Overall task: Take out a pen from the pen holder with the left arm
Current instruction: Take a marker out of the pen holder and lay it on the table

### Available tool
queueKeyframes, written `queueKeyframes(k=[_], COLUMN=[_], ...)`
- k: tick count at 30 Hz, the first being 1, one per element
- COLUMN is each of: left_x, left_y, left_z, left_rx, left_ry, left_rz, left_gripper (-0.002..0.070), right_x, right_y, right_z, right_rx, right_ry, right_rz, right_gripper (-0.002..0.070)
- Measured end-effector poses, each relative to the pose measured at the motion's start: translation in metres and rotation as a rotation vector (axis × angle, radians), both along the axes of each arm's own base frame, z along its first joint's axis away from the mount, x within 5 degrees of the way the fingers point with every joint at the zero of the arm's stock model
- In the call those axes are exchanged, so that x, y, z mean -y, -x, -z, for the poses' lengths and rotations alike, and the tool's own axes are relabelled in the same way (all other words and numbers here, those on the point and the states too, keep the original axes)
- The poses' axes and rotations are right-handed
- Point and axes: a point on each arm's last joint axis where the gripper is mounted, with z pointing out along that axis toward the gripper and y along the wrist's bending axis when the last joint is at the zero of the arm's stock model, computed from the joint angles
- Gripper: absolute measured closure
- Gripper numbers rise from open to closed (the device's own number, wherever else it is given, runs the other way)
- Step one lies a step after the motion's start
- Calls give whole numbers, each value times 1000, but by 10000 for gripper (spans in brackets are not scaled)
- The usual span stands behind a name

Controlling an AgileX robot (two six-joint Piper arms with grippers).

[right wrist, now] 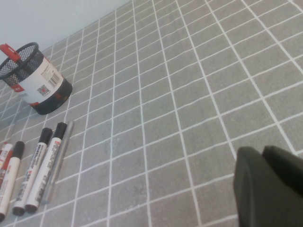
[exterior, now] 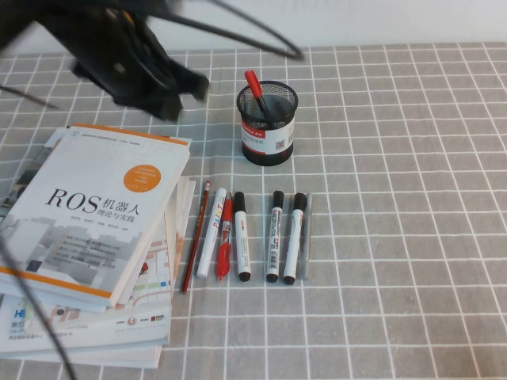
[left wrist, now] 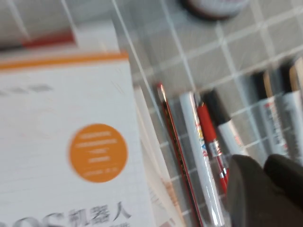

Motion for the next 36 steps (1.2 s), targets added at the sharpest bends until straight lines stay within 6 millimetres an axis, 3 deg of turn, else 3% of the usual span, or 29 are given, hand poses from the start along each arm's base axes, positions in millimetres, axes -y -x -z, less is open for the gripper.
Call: queueKeyframes(k=[4,9,12,16,23,30,36], left_x=[-23,-54,-71,-93,-120,-142,-149], left_y=[49,122,163,214,274,319,326], left_z=[-55,-74,-63,-31,14,27,28], left_rx=[172,318,396,462,484,532,563], left_ry=[42,111,161,195,223,197,158], left_rz=[7,-3,-14,-25,-60,-60,-69], left_gripper=[666,675,675,675,675,675,676], right_x=[0,0,0,0,0,0,0], right_y=[0,0,0,0,0,0,0], right_z=[0,0,0,0,0,0,0], right_rx=[0,0,0,0,0,0,0], right_ry=[0,0,0,0,0,0,0], right_rz=[0,0,0,0,0,0,0], right_gripper=[688,689,689,689,689,689,689])
